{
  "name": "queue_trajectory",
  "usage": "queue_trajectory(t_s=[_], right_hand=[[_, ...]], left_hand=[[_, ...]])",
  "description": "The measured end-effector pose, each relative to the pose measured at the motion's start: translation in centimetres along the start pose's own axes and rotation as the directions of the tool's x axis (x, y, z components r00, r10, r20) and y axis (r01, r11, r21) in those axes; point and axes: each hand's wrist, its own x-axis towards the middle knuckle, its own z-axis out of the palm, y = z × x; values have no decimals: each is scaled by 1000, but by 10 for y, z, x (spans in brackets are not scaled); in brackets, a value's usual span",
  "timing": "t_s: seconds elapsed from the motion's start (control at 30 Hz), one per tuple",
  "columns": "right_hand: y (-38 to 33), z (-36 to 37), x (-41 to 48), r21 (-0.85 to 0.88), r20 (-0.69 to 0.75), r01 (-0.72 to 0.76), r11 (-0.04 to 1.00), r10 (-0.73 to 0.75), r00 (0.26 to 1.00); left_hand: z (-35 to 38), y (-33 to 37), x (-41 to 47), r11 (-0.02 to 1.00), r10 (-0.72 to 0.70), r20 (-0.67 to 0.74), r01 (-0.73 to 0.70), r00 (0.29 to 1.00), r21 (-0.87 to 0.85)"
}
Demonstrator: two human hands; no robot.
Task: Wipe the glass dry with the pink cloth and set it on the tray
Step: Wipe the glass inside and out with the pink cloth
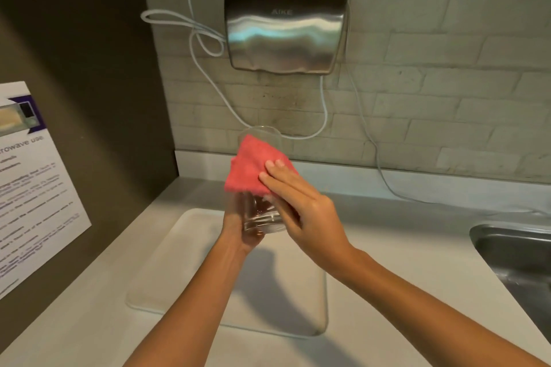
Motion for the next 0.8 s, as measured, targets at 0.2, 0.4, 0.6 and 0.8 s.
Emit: queue_trajectory(t_s=[0.2,0.4,0.6,0.8], right_hand=[[10,-10,18,-92,77,20,996,-13,997],[-3,0,3,86,24,-92,992,90,996],[-11,-2,19,301,-41,-351,887,379,924],[-20,-5,-5,208,-16,-223,952,231,973]], left_hand=[[13,0,-8,999,7,106,-12,994,42],[16,0,-8,998,63,113,-64,992,-1],[18,-2,-10,996,75,164,-83,984,43],[17,2,-10,995,100,116,-99,988,-15]])
